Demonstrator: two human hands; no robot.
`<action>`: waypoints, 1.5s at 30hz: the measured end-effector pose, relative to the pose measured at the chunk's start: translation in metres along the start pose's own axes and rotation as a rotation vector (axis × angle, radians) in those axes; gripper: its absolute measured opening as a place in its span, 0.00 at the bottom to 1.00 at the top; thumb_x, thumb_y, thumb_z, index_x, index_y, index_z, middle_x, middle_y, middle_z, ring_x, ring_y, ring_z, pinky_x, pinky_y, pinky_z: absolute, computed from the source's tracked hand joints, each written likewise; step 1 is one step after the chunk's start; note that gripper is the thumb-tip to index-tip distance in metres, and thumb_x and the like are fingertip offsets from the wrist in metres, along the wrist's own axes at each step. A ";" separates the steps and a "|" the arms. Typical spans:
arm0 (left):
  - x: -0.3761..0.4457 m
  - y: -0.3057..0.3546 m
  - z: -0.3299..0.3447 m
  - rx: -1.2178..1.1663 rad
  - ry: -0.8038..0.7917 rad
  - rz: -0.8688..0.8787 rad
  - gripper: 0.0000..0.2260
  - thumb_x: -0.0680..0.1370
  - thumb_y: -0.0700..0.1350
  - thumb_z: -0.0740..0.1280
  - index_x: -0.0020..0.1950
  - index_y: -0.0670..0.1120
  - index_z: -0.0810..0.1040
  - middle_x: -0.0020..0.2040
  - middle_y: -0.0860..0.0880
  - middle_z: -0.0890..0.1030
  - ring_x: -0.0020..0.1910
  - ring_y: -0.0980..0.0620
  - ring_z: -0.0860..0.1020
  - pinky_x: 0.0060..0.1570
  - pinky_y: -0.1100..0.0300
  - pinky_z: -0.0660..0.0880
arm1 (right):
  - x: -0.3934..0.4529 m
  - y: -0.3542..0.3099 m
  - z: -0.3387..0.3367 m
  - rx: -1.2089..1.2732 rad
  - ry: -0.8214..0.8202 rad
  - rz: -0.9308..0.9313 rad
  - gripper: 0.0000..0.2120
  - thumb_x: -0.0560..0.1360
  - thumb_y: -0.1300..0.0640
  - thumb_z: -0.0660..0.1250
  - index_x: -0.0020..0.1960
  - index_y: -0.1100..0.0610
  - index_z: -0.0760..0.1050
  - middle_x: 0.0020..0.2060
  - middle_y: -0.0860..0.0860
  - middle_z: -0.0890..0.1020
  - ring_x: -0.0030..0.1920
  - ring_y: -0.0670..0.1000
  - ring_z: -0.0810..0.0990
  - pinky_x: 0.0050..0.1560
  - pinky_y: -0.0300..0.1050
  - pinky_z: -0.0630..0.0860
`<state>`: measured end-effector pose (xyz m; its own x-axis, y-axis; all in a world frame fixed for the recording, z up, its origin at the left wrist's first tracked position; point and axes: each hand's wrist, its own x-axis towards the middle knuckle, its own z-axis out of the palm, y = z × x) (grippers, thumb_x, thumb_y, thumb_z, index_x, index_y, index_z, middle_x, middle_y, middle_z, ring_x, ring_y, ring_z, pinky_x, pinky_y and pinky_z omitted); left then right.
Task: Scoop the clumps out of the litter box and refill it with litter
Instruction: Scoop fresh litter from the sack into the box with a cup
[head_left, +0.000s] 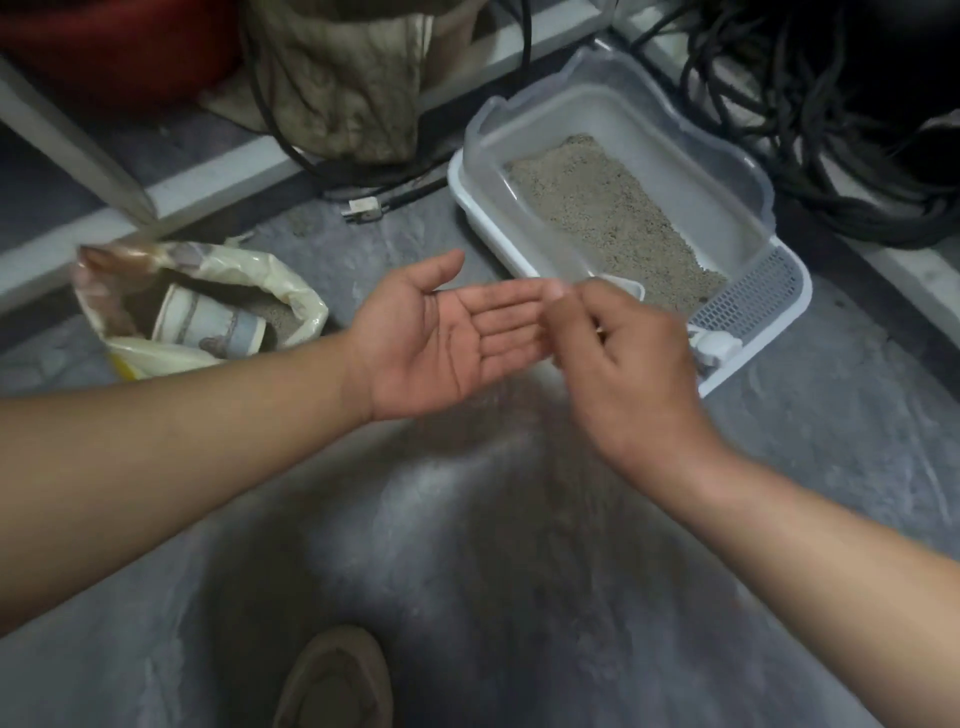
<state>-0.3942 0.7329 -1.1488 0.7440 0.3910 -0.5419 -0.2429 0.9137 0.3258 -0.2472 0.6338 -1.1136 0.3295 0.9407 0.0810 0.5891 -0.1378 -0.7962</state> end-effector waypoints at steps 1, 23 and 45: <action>-0.013 0.009 0.020 -0.035 -0.033 0.030 0.31 0.83 0.58 0.52 0.65 0.32 0.77 0.65 0.33 0.79 0.64 0.38 0.79 0.67 0.45 0.75 | 0.007 -0.014 -0.022 0.018 0.030 0.027 0.20 0.81 0.45 0.60 0.34 0.54 0.73 0.27 0.48 0.76 0.31 0.48 0.76 0.35 0.48 0.72; -0.628 0.153 0.457 -0.557 0.220 0.595 0.34 0.82 0.63 0.58 0.75 0.35 0.69 0.74 0.34 0.70 0.74 0.34 0.69 0.77 0.42 0.60 | -0.042 -0.669 -0.295 0.940 -0.345 0.779 0.17 0.84 0.53 0.58 0.57 0.67 0.77 0.52 0.65 0.84 0.52 0.61 0.86 0.55 0.55 0.80; -0.808 0.066 0.396 -1.018 0.443 1.176 0.30 0.82 0.60 0.60 0.72 0.36 0.72 0.70 0.35 0.75 0.69 0.35 0.75 0.75 0.43 0.64 | -0.132 -0.823 -0.181 0.636 -0.948 0.604 0.17 0.83 0.54 0.59 0.57 0.66 0.78 0.52 0.63 0.85 0.53 0.62 0.85 0.58 0.57 0.80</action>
<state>-0.7649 0.4336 -0.3827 -0.3271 0.7262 -0.6047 -0.9441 -0.2789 0.1758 -0.6423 0.5675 -0.3603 -0.3846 0.6694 -0.6356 -0.0081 -0.6910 -0.7228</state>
